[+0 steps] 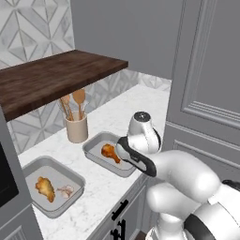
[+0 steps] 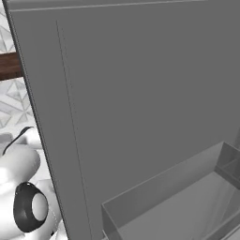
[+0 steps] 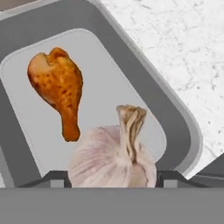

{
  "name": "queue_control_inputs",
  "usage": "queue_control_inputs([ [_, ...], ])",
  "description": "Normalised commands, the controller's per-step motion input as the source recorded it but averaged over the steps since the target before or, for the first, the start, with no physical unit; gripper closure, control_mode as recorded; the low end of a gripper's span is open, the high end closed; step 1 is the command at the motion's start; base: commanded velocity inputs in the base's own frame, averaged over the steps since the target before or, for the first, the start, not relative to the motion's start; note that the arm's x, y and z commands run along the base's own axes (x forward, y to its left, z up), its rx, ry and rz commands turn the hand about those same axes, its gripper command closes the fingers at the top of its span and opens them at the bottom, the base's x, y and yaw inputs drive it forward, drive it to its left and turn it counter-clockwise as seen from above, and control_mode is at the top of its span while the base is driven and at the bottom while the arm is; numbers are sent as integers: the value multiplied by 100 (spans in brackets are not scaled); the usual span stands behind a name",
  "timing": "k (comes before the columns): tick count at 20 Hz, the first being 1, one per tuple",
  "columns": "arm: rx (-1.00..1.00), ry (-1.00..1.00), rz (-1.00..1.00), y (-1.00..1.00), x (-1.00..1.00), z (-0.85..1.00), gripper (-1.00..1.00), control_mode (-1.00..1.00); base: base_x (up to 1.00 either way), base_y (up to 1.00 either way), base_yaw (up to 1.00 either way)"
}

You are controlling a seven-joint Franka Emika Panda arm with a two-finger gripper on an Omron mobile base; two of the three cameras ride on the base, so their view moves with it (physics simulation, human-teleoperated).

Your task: Place one garlic and one chicken drumstick in each tupperware on the nearby counter, to pack two identical lunches.

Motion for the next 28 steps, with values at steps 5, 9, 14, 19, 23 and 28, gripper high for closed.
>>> queue_control_inputs([
  [5, 0, 0, -5, 16, 62, 41, -100, -100, 0, 0, 0],
  [9, 3, -8, -4, 5, -38, 78, -100, -100, 0, 0, 0],
  [14, 9, -63, 0, -56, -100, 100, -100, -100, 0, 0, 0],
  [19, 5, -56, 0, -56, -100, 100, -100, -100, 0, 0, 0],
  [23, 0, -52, 4, -57, -100, 100, -100, -100, 0, 0, 0],
  [28, 0, -65, 2, -13, -100, 98, -100, -100, 0, 0, 0],
])
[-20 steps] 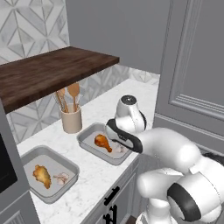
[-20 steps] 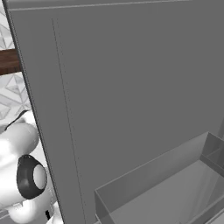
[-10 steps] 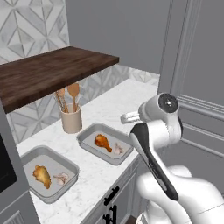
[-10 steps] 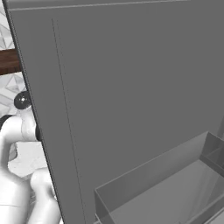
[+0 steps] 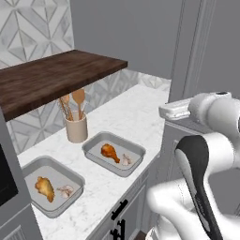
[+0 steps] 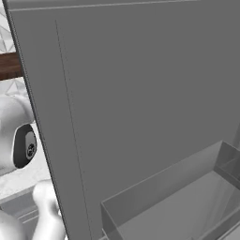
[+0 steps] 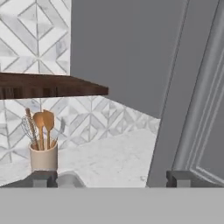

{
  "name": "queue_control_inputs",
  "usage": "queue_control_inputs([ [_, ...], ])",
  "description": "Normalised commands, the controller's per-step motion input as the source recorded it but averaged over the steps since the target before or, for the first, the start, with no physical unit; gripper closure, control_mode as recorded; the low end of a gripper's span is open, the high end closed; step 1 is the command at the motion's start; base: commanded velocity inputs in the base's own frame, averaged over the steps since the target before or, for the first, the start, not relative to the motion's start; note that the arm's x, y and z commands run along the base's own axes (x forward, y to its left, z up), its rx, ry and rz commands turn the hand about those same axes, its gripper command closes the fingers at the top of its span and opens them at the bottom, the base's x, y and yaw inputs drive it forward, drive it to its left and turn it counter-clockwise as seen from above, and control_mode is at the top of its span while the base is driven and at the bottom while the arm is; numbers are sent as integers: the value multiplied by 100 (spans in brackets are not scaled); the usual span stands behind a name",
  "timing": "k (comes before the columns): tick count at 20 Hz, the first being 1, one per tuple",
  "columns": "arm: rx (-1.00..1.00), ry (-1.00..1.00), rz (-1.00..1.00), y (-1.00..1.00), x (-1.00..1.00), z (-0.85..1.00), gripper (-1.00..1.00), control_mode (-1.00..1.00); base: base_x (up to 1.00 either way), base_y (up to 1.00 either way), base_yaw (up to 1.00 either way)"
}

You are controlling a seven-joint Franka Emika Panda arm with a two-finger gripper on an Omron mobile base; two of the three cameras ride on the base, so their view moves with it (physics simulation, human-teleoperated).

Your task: Place one garlic and one chicken drumstick in each tupperware on the nearby counter, to pack two identical lunches.

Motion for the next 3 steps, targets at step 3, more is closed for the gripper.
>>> queue_control_inputs([
  [3, 5, -3, -1, -3, 0, 0, -100, -100, 0, 0, 0],
])
